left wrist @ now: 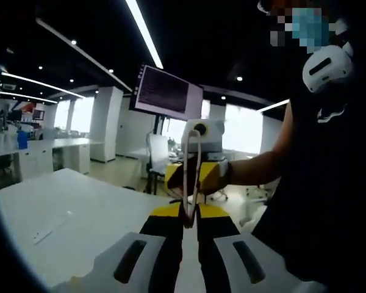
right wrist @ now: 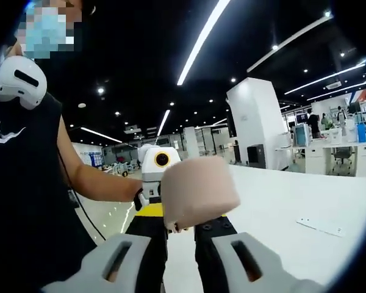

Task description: Place the target food into the container with the food tongs after gripping and lifting it, then release it inside without dropping or visibly crushing the food.

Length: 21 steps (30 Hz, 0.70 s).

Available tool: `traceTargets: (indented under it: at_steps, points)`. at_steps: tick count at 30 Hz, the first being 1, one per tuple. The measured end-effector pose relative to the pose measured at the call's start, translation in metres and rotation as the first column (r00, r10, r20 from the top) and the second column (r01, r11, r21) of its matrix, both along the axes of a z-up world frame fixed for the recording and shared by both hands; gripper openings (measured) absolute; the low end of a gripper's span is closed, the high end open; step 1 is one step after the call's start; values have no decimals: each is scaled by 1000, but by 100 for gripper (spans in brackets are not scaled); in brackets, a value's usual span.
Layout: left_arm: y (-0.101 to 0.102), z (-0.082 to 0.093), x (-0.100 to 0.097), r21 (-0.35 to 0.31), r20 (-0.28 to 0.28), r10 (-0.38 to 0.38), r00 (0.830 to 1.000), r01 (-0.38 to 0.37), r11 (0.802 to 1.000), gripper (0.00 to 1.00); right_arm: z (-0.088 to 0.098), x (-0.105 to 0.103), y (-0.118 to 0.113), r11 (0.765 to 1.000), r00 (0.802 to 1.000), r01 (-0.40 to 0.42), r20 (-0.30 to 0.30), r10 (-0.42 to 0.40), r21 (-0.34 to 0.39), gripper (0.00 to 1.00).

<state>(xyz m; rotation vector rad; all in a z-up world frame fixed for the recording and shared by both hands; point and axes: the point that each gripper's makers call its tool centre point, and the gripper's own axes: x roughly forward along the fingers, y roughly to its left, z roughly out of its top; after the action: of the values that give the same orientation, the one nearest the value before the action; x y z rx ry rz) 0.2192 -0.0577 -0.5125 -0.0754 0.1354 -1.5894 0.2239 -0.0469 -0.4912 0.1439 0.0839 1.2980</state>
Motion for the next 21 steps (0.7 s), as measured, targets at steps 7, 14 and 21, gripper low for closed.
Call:
traceTargets:
  at_steps: [7, 14, 21]
  points:
    - [-1, -7, -3, 9, -15, -20, 1000, 20, 1000, 4, -8, -5, 0, 999, 1000, -5, -3, 4, -54, 13]
    - [0, -13, -2, 11, -20, -8, 1000, 9, 1000, 11, -14, -4, 1, 996, 1000, -4, -8, 3, -90, 16]
    - [4, -21, -1, 46, -16, 7, 1000, -6, 999, 12, -23, -4, 6, 993, 1000, -15, -25, 12, -120, 16]
